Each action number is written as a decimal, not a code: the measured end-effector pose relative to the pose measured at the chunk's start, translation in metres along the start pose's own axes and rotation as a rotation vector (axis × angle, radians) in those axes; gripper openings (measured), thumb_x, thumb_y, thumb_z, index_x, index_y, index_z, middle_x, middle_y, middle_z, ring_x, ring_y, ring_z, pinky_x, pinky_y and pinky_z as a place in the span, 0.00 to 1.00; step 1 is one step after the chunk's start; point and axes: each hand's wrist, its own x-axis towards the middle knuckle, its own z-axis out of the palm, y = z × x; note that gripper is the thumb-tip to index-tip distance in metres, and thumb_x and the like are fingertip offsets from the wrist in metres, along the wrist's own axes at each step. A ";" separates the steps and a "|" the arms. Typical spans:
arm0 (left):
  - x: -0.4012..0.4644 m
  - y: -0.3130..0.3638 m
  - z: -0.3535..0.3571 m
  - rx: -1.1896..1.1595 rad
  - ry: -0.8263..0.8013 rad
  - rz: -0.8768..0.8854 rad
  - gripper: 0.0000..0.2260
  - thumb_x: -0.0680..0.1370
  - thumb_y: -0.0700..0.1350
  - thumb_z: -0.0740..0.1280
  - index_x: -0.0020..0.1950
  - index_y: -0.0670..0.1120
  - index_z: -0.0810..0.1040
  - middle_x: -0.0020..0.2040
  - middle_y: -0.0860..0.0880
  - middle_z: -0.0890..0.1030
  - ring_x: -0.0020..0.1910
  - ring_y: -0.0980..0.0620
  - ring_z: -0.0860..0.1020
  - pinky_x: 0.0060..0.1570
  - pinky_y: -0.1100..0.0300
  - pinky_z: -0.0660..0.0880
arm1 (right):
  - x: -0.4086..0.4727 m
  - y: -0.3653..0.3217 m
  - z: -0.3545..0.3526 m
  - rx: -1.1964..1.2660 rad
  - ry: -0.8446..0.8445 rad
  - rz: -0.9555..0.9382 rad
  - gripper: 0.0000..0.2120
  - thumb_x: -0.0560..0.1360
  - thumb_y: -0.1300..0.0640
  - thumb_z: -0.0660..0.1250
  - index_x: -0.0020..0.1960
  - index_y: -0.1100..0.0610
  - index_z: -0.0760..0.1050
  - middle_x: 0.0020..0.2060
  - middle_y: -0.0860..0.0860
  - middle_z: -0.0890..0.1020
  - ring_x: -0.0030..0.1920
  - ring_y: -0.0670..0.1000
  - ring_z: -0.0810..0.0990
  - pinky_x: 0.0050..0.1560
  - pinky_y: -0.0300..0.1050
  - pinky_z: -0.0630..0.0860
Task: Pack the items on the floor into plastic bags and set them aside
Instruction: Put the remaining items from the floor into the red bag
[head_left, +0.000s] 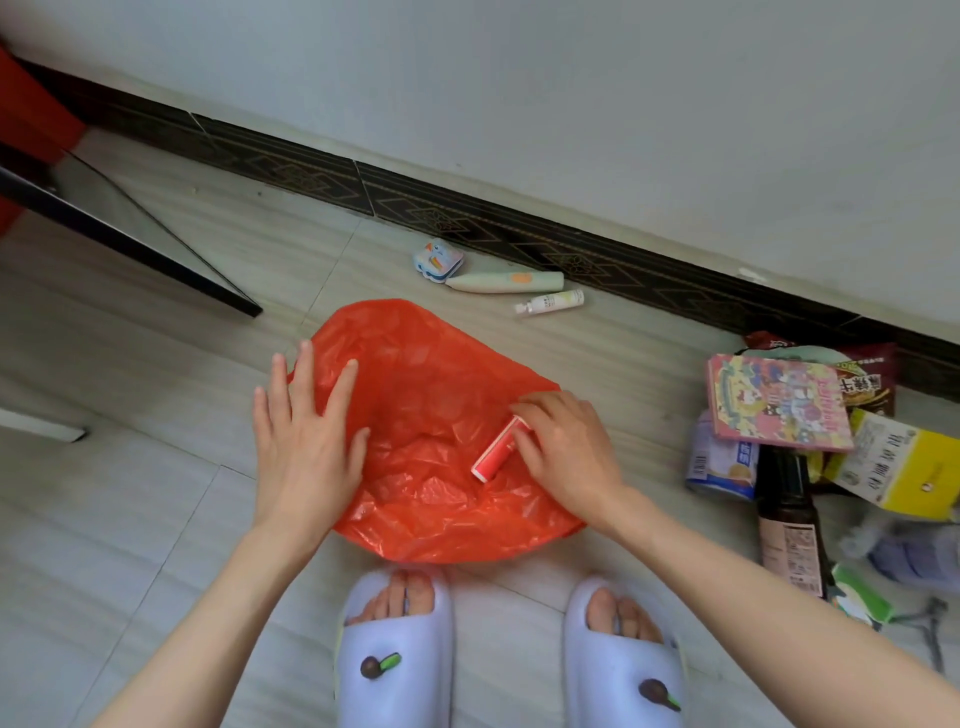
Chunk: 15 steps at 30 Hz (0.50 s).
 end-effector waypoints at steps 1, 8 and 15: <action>0.005 0.003 -0.003 0.005 0.015 0.036 0.31 0.71 0.43 0.70 0.72 0.46 0.63 0.74 0.36 0.56 0.72 0.34 0.51 0.68 0.37 0.51 | 0.004 0.002 -0.005 0.019 0.025 0.014 0.16 0.72 0.50 0.58 0.49 0.57 0.79 0.45 0.53 0.82 0.47 0.57 0.80 0.45 0.50 0.76; 0.084 0.032 -0.019 -0.002 0.025 0.316 0.23 0.74 0.50 0.60 0.68 0.46 0.66 0.70 0.37 0.64 0.70 0.34 0.59 0.65 0.38 0.59 | 0.060 0.041 -0.032 0.020 0.057 0.098 0.16 0.75 0.59 0.63 0.62 0.59 0.73 0.56 0.57 0.77 0.57 0.59 0.74 0.56 0.55 0.71; 0.182 0.070 0.039 -0.075 -0.239 0.467 0.23 0.76 0.41 0.63 0.71 0.42 0.64 0.69 0.38 0.66 0.68 0.39 0.64 0.64 0.44 0.65 | 0.122 0.085 -0.012 -0.156 -0.189 0.169 0.21 0.76 0.60 0.57 0.69 0.59 0.64 0.67 0.56 0.68 0.67 0.57 0.65 0.65 0.52 0.65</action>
